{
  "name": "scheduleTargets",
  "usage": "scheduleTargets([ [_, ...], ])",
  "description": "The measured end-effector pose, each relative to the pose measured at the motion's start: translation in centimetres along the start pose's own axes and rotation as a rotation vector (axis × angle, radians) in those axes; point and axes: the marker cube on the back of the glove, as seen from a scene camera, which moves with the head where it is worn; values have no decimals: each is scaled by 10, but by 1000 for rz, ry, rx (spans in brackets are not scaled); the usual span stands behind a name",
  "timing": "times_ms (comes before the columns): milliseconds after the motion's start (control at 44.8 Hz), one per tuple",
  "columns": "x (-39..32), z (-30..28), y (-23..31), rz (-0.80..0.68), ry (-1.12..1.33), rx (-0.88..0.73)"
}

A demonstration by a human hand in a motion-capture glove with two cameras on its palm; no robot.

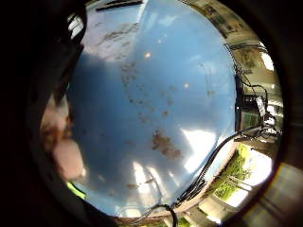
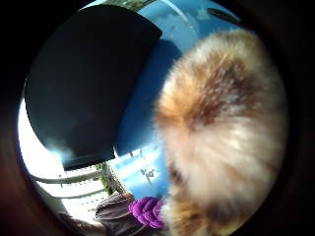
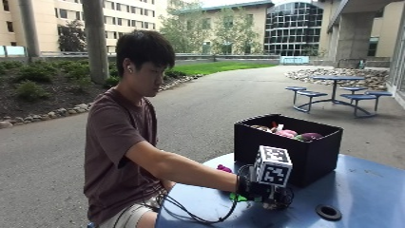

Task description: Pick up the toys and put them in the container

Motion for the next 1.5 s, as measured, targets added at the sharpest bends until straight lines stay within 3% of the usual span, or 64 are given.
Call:
scheduleTargets([
  [156,-3,-11,6,14,31,-53],
  [290,-10,-52,15,49,25,-25],
  [736,-87,-289,52,22,58,245],
  [915,-135,-341,53,34,99,322],
  [1094,-213,-336,29,60,115,325],
  [1227,-284,-314,14,-214,36,282],
  [1495,-375,-265,-13,-294,109,230],
])
